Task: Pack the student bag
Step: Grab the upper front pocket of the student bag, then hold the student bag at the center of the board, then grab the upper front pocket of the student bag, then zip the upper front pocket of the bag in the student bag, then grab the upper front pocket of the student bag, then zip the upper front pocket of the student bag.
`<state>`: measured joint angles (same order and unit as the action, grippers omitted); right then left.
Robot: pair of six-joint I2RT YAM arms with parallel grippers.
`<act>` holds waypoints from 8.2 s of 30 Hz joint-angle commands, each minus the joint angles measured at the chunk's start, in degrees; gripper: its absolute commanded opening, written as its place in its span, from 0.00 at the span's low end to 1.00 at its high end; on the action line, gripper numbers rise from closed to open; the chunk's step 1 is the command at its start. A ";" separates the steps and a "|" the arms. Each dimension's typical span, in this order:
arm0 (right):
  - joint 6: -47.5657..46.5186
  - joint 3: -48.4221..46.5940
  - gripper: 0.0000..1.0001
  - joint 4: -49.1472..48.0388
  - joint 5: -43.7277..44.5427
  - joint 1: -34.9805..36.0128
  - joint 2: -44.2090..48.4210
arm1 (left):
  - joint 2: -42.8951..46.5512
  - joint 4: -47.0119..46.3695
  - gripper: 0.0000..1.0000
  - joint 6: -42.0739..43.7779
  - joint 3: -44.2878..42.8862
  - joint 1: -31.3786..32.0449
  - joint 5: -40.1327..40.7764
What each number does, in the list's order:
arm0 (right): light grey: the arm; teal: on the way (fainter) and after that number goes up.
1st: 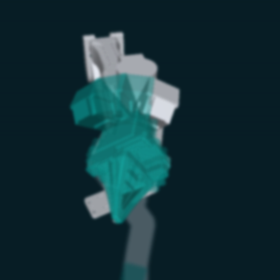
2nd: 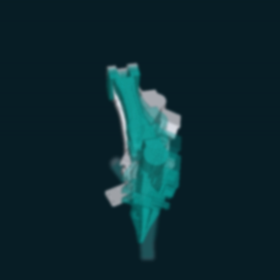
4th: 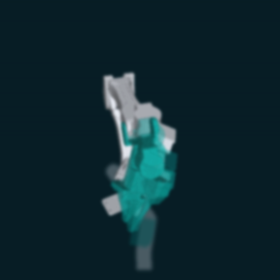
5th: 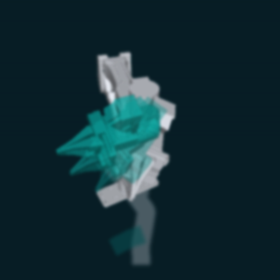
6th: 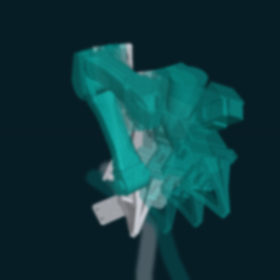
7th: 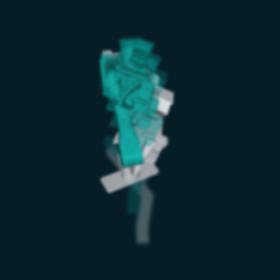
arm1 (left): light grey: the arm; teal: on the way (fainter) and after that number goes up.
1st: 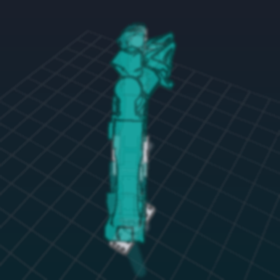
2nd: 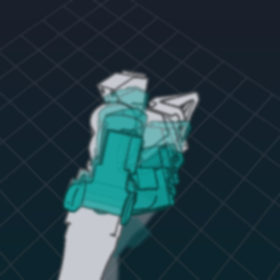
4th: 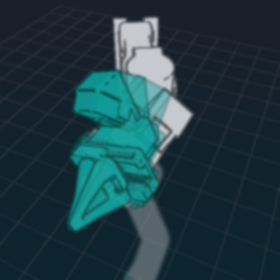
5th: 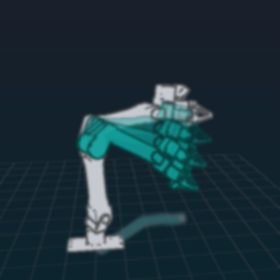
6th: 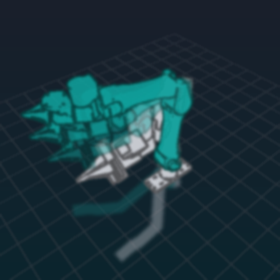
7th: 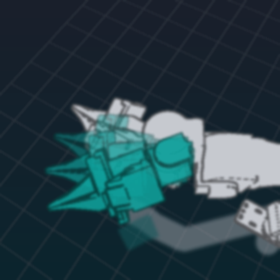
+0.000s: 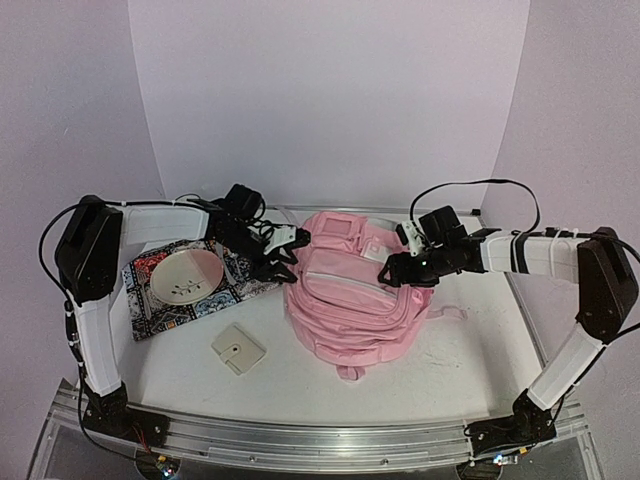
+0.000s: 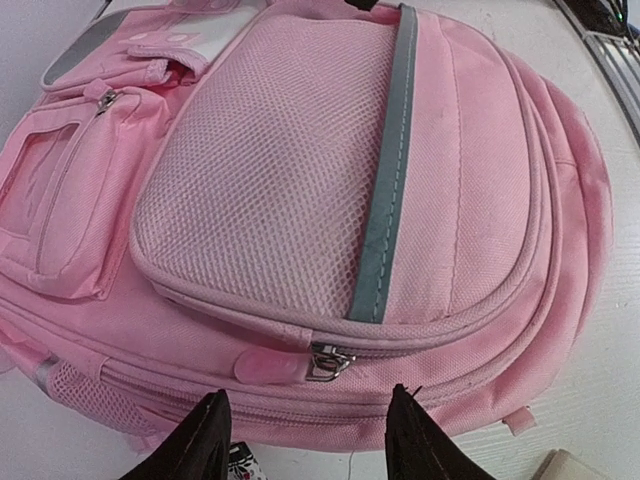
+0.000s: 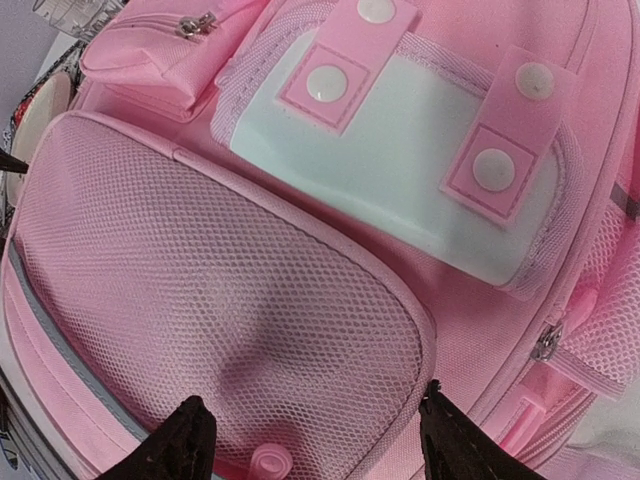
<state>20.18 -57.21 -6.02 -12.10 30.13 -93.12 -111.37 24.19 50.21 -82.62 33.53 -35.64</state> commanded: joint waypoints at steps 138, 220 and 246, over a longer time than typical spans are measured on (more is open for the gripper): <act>3.04 3.20 0.00 -11.25 4.99 1.82 -2.71 | 25.17 -31.52 0.00 -49.66 38.76 11.31 9.21; -6.06 13.70 0.40 -21.22 -0.50 23.30 2.86 | 12.52 -32.01 0.43 -103.99 27.02 24.48 29.11; -0.49 16.73 0.00 5.44 26.12 10.81 17.96 | 11.13 -25.25 0.36 -95.07 32.13 18.26 36.83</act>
<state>15.60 -41.50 -8.67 3.25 46.34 -79.68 -97.88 -8.91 -48.39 -53.12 54.00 -3.38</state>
